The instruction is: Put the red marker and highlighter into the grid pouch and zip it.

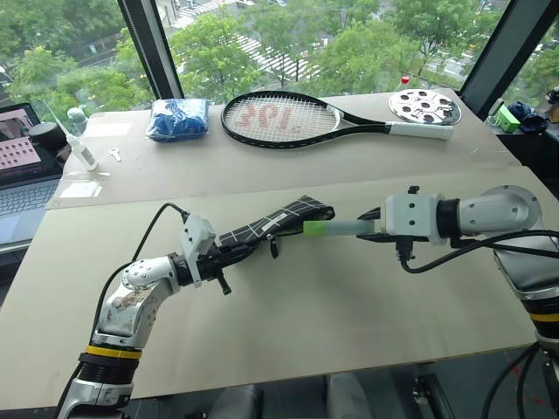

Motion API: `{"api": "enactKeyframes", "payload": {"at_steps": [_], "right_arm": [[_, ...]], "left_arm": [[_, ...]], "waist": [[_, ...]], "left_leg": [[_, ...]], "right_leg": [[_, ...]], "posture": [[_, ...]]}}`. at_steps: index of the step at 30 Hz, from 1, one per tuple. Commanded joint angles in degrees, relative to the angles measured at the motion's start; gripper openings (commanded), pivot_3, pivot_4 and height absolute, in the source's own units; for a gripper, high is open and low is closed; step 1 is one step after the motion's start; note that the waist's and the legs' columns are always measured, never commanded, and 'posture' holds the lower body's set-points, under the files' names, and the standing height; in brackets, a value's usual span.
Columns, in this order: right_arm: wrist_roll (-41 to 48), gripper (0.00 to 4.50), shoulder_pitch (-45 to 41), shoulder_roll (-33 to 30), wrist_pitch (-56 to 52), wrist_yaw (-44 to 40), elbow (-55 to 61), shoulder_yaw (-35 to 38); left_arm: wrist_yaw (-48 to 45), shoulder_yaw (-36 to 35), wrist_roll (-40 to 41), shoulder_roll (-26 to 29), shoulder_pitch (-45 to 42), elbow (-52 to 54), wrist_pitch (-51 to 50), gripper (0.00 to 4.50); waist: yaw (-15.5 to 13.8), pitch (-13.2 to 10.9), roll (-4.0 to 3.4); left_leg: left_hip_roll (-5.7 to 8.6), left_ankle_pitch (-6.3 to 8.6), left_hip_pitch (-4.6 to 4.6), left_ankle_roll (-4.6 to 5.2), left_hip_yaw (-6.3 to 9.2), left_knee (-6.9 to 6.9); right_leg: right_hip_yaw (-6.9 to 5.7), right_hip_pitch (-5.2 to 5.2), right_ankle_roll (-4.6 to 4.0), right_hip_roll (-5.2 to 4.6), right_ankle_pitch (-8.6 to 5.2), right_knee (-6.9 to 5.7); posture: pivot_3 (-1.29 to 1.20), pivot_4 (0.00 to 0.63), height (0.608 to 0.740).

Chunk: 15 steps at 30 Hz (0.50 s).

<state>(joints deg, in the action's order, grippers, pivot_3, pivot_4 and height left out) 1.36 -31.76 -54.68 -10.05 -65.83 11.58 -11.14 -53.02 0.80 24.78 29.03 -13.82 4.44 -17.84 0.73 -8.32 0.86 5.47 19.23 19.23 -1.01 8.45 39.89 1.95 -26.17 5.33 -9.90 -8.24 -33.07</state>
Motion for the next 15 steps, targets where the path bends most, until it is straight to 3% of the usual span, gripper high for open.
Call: {"api": "enactKeyframes", "payload": {"at_steps": [1,15], "right_arm": [[-2.7,1.0,-1.4,1.3,-0.2,1.5,-1.4,-1.0],[-2.3,1.0,-5.7,3.2,-4.3,-0.6,-3.4,0.1]], "left_arm": [[-0.2,-0.3,0.6,0.2,-0.3,2.2,-0.2,0.0],[-0.2,-0.2,0.3,0.4,0.2,2.6,-0.6,0.0]], "waist": [[0.1,0.0,0.0],[0.1,0.0,0.0]], "left_leg": [[-0.02,0.0,0.0,0.0,-0.02,0.01],[-0.11,0.01,0.01,-0.03,-0.06,0.01]], "right_leg": [[0.0,0.0,-0.01,0.02,0.01,0.0],[0.03,-0.02,-0.06,0.11,0.04,0.03]], "posture": [[0.0,0.15,0.74],[0.0,0.15,0.74]]}}
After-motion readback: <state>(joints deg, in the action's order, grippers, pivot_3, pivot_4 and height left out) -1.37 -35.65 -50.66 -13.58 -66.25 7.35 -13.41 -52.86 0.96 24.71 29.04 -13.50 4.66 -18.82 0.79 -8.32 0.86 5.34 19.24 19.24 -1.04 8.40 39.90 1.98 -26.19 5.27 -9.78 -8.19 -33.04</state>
